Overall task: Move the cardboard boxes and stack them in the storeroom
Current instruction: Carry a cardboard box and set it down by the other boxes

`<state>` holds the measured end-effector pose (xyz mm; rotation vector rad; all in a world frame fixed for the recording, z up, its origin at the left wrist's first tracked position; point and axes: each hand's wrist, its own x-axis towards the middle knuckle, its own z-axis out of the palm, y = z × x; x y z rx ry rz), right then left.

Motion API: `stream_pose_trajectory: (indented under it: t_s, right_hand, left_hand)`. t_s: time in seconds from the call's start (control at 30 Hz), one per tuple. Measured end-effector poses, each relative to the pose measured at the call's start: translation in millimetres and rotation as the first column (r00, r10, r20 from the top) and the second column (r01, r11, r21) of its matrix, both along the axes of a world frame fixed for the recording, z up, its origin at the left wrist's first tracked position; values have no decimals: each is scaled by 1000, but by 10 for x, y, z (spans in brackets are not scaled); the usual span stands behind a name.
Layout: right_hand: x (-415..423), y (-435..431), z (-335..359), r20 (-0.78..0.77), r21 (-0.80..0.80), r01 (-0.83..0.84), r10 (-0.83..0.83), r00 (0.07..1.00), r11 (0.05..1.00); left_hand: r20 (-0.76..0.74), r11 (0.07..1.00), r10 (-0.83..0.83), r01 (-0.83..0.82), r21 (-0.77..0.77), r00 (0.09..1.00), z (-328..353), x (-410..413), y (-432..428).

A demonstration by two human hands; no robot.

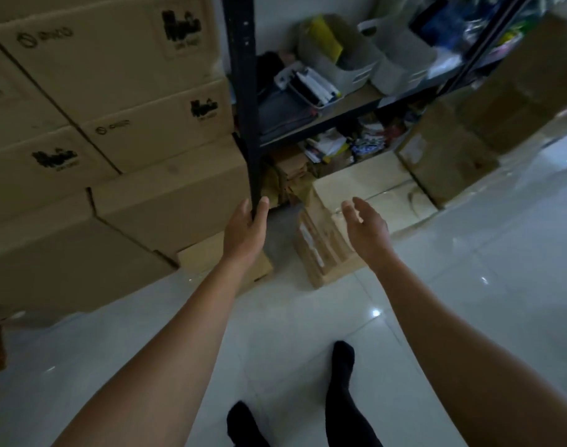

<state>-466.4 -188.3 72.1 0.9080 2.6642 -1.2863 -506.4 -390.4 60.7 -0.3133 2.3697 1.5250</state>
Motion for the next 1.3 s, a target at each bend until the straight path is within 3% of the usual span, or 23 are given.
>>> stream_pose_trajectory:
  t_s: [0.23,0.6,0.87,1.03,1.17,1.3]
  right_hand:
    - [-99,1436,-299,69,71,94,-99,993,993]
    - [-890,2733,-1257,226,131,-53,22,974,990]
    - [-1319,2855,-1869,443,271,-202,64,894,941]
    - [-1393,2787,-1917,439,342,-122,-44,897,932]
    - [-1375,2758,-1888,439,267,-66,-61,896,962]
    - [-1285,2422,-1656,336,108,-29,-9,942,994]
  left_hand:
    - [123,999,-37,37,5,992,-350,-174,1115]
    - [240,995,27,-4,-96,970,-1288,-658,2277]
    - [356,972,230,-194,-135,906,-1819,-805,2660]
    - [379,931,365,-345,-122,850,-2005,-868,2682]
    - [284,901,430,-427,-77,857,-1977,-840,2497]
    - [202,890,455,-451,-68,867,-1783,-683,2043]
